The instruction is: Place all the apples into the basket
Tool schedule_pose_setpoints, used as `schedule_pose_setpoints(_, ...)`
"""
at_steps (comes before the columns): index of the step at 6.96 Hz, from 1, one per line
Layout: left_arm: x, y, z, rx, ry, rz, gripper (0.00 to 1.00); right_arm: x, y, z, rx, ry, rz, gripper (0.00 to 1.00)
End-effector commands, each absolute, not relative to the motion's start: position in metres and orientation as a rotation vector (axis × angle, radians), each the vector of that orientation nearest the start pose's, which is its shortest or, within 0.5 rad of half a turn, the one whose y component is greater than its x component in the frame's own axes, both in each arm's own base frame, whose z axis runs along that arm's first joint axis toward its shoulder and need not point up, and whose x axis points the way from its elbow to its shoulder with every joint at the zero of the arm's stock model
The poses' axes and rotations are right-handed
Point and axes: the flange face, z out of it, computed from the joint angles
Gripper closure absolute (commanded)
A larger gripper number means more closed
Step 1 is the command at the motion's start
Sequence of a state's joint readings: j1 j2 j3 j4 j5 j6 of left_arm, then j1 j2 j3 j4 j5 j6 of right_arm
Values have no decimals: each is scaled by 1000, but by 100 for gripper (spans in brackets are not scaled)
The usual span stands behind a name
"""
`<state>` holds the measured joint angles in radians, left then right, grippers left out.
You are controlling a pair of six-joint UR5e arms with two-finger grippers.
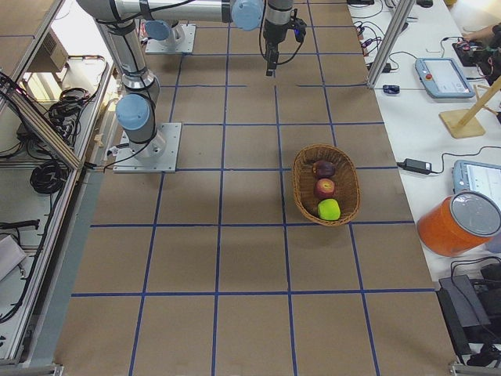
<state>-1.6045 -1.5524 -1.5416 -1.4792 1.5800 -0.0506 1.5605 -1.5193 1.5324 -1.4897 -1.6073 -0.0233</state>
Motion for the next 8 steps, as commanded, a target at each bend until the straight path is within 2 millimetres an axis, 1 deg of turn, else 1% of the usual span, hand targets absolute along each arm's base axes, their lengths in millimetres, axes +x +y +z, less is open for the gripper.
schedule_pose_setpoints(1,-150,-492,521,-25,3131,-219,0,118,-498,486,8,3174,108,0)
schedule_pose_setpoints(2,-149,-492,521,-27,3131,-217,0,118,-496,491,8,3176,92,0)
schedule_pose_setpoints(4,-149,-492,521,-27,3131,-217,0,120,-489,492,-2,3171,98,0)
schedule_pose_setpoints(5,-150,-492,521,-25,3131,-219,0,121,-485,497,-11,3170,79,0)
schedule_pose_setpoints(8,-150,-492,521,-25,3131,-219,0,122,-484,498,-18,3169,74,0)
